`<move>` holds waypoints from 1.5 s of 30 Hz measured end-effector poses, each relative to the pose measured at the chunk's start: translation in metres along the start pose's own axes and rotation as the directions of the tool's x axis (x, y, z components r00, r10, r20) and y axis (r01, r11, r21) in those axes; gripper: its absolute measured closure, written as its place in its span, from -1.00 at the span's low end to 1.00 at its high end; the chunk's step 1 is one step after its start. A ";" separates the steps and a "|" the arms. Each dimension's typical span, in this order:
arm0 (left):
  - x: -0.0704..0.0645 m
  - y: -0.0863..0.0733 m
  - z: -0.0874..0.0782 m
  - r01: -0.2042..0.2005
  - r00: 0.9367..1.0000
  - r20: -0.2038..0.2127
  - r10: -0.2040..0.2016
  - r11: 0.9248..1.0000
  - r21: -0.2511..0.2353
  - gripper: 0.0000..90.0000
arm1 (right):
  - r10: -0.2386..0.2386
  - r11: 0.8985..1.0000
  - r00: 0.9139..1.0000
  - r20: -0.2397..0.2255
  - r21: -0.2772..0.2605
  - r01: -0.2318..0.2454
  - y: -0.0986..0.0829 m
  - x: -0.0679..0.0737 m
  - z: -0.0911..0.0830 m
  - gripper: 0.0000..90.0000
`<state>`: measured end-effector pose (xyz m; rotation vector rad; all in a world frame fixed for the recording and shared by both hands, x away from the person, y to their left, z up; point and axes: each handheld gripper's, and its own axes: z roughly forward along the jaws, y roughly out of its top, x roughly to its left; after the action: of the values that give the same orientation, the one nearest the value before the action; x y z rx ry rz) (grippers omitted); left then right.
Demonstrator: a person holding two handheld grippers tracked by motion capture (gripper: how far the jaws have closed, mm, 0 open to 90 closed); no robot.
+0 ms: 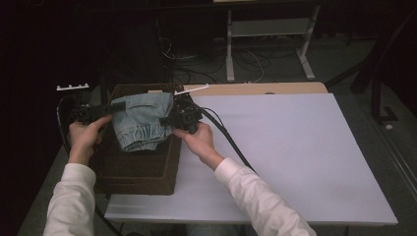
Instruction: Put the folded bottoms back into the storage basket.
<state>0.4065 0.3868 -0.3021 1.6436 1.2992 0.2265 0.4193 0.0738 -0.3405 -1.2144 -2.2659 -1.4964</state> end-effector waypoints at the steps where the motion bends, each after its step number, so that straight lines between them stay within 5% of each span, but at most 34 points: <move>1: 0.001 0.000 0.000 -0.001 1.000 -0.002 0.001 1.000 0.001 0.55 | -0.002 1.000 1.000 0.000 0.004 0.002 0.000 0.000 0.001 0.65; 15: 0.021 -0.009 0.006 0.051 0.998 -0.042 -0.050 0.998 0.023 0.55 | -0.024 0.999 1.000 0.018 0.035 0.023 0.001 0.002 0.023 0.65; 34: 0.031 -0.018 0.013 0.048 0.994 -0.099 -0.039 0.994 0.095 0.51 | -0.055 0.991 0.997 0.059 0.127 0.047 -0.006 0.004 0.043 0.52; 36: 0.030 -0.019 0.014 0.030 0.993 -0.117 -0.017 0.993 0.111 0.46 | -0.076 0.988 0.994 0.073 0.142 0.065 -0.006 0.007 0.043 0.43; 41: 0.030 -0.022 0.018 0.008 0.986 -0.166 0.017 0.989 0.150 0.30 | -0.172 0.961 0.978 0.120 0.236 0.140 -0.004 0.019 0.048 0.23; 45: 0.031 -0.023 0.018 0.019 0.980 -0.200 0.011 0.989 0.148 0.16 | -0.174 0.959 0.979 0.102 0.245 0.145 -0.003 0.020 0.047 0.13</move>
<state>0.4159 0.4004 -0.3413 1.7801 1.5017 0.3051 0.4174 0.1231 -0.3554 -1.1045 -2.5908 -1.1817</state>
